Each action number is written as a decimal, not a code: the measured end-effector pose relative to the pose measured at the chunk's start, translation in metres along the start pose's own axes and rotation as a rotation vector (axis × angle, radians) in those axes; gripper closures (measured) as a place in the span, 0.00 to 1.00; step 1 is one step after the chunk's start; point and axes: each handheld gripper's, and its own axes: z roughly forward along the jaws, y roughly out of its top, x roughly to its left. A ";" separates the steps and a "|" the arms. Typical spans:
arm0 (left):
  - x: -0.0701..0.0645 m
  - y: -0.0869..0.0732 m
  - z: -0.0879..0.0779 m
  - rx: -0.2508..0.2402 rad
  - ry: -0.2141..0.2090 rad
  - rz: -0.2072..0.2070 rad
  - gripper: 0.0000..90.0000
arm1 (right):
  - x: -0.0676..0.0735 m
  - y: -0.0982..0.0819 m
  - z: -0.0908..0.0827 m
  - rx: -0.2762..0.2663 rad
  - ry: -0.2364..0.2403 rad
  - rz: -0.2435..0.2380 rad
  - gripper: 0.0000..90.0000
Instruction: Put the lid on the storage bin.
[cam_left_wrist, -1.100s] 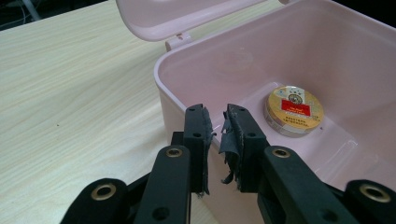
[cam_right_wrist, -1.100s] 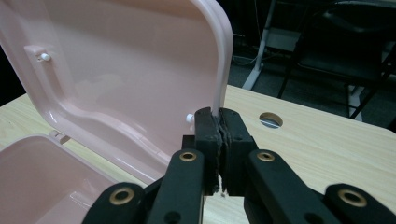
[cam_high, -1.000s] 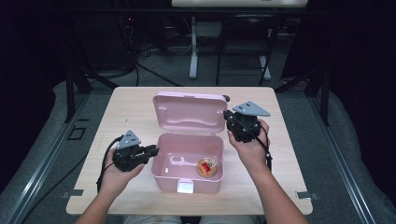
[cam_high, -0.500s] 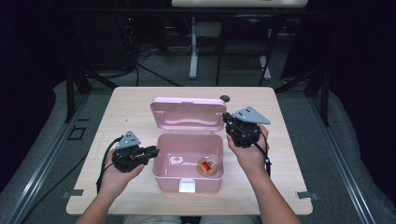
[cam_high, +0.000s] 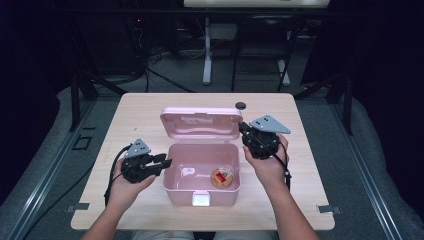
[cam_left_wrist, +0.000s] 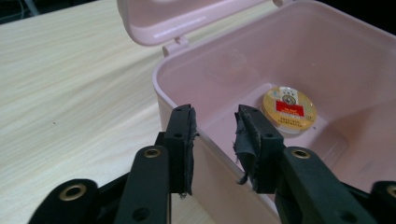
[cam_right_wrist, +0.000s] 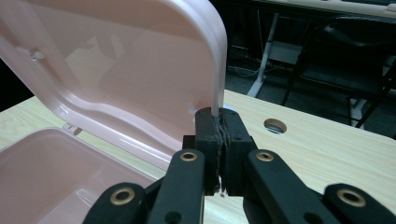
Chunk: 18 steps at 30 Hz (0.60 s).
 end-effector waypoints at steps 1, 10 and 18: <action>0.001 0.001 -0.001 -0.005 0.006 -0.004 0.71 | 0.000 0.000 0.000 0.000 0.000 -0.001 0.97; 0.008 0.017 -0.006 -0.050 0.039 -0.012 0.67 | -0.001 -0.001 -0.002 0.000 0.013 0.003 0.97; 0.012 0.032 -0.009 -0.061 0.056 -0.002 0.67 | -0.001 -0.002 -0.003 0.000 0.019 0.013 0.97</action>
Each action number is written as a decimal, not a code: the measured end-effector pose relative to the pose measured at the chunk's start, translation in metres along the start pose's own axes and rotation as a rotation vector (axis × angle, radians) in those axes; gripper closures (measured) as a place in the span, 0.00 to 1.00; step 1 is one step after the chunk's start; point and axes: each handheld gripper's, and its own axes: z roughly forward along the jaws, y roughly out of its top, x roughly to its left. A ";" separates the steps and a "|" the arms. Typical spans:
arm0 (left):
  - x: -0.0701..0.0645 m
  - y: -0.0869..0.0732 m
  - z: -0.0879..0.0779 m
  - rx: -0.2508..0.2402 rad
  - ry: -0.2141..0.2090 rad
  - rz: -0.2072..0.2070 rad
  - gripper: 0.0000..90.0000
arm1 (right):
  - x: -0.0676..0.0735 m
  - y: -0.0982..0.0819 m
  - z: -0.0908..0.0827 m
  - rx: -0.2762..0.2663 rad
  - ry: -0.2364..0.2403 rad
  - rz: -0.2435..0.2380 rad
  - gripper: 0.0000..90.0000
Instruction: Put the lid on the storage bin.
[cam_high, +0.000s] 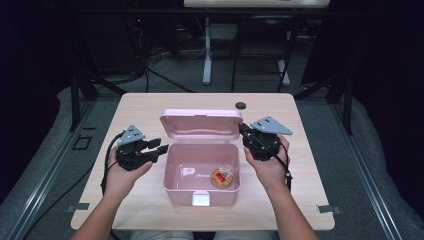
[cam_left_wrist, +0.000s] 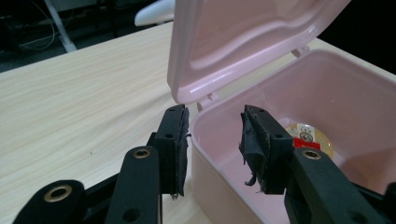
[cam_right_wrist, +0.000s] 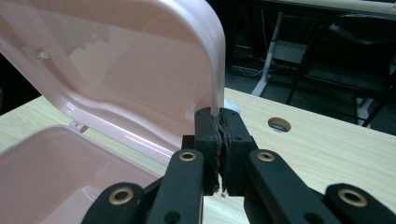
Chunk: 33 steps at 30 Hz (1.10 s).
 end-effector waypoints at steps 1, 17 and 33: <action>0.000 0.002 0.000 0.000 0.001 0.000 0.67 | 0.000 0.000 0.000 0.000 0.001 0.001 0.96; 0.002 0.032 -0.010 -0.051 0.038 0.031 0.67 | -0.001 -0.002 -0.002 0.001 0.015 0.014 0.95; 0.000 0.054 -0.013 -0.089 0.037 0.042 0.71 | -0.002 -0.005 -0.003 0.011 0.039 0.037 0.91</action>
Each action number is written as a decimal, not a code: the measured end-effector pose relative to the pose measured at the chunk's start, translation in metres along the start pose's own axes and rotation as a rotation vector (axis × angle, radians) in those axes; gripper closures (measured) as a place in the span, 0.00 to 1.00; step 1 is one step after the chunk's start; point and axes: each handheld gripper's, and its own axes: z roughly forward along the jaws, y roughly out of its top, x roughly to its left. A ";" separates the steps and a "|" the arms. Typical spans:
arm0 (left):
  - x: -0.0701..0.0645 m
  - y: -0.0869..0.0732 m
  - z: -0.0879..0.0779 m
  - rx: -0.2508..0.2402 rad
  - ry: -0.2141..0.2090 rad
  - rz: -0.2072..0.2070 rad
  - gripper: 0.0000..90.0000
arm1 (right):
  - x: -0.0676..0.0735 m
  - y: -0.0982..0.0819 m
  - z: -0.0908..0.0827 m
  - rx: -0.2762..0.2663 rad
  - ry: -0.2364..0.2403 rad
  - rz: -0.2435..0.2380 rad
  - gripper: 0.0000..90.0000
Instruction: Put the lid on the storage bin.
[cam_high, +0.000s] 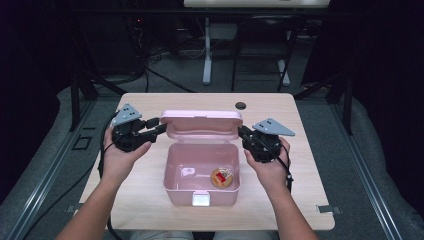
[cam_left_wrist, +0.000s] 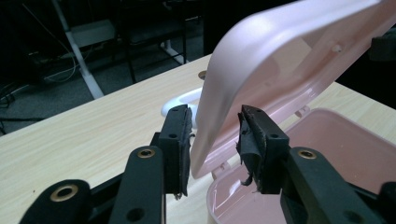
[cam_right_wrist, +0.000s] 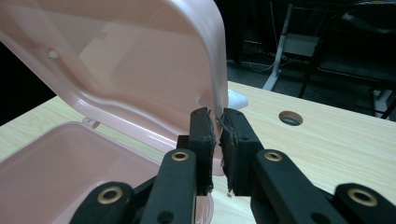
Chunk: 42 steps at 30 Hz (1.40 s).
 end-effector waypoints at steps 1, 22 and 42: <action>-0.001 0.001 0.000 -0.005 -0.002 0.000 0.72 | 0.000 0.000 -0.001 -0.001 0.001 -0.002 0.91; -0.005 0.006 -0.005 0.003 -0.002 0.017 0.82 | -0.001 0.002 -0.003 -0.008 0.018 0.012 0.88; -0.009 0.006 -0.015 0.024 -0.003 0.043 0.92 | 0.001 0.010 -0.008 0.042 0.024 -0.001 0.88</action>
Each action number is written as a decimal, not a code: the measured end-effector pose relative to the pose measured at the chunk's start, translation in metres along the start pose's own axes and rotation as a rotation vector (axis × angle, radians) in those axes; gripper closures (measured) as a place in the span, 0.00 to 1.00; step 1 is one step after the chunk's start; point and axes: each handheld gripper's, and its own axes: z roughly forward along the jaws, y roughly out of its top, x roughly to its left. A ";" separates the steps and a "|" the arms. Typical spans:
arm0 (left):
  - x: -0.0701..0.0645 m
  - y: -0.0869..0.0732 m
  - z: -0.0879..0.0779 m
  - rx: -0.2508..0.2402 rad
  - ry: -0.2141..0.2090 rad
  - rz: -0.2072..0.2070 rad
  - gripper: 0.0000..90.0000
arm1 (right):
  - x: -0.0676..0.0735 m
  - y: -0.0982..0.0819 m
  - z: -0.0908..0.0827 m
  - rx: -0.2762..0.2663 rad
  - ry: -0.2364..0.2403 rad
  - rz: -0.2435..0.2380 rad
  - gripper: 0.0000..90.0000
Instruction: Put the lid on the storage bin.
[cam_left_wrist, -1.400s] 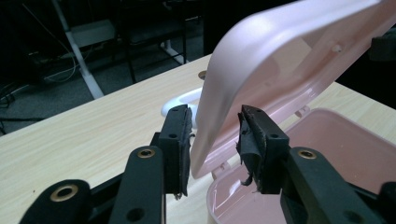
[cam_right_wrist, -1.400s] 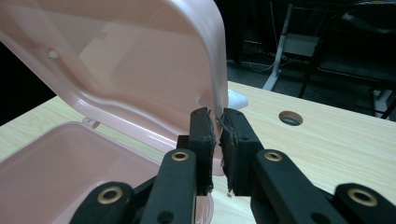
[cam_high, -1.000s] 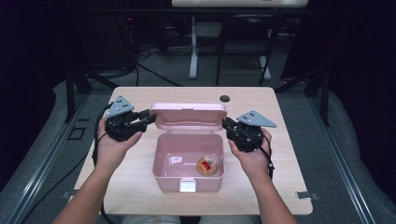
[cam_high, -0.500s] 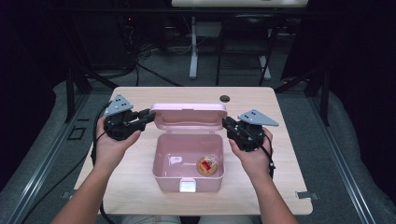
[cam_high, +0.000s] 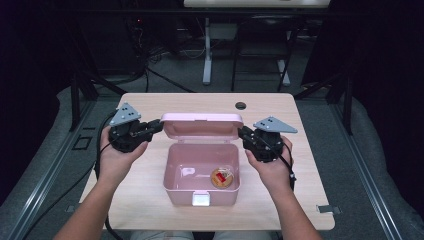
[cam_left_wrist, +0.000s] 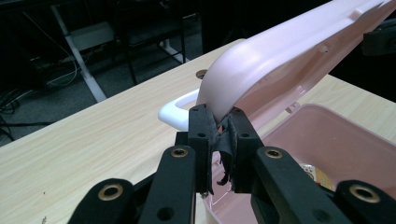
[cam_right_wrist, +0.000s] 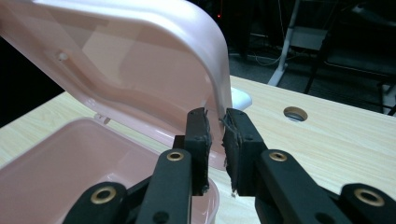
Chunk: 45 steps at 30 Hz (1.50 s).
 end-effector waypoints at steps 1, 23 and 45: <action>-0.001 0.000 -0.001 0.002 -0.001 0.000 0.92 | 0.000 0.001 -0.001 0.001 -0.001 -0.004 0.88; 0.000 -0.005 -0.005 0.013 -0.034 -0.011 0.92 | 0.004 0.000 -0.009 -0.008 0.013 -0.011 0.87; -0.005 -0.012 -0.012 0.029 -0.059 -0.005 0.91 | 0.010 -0.003 -0.020 -0.015 0.028 -0.025 0.86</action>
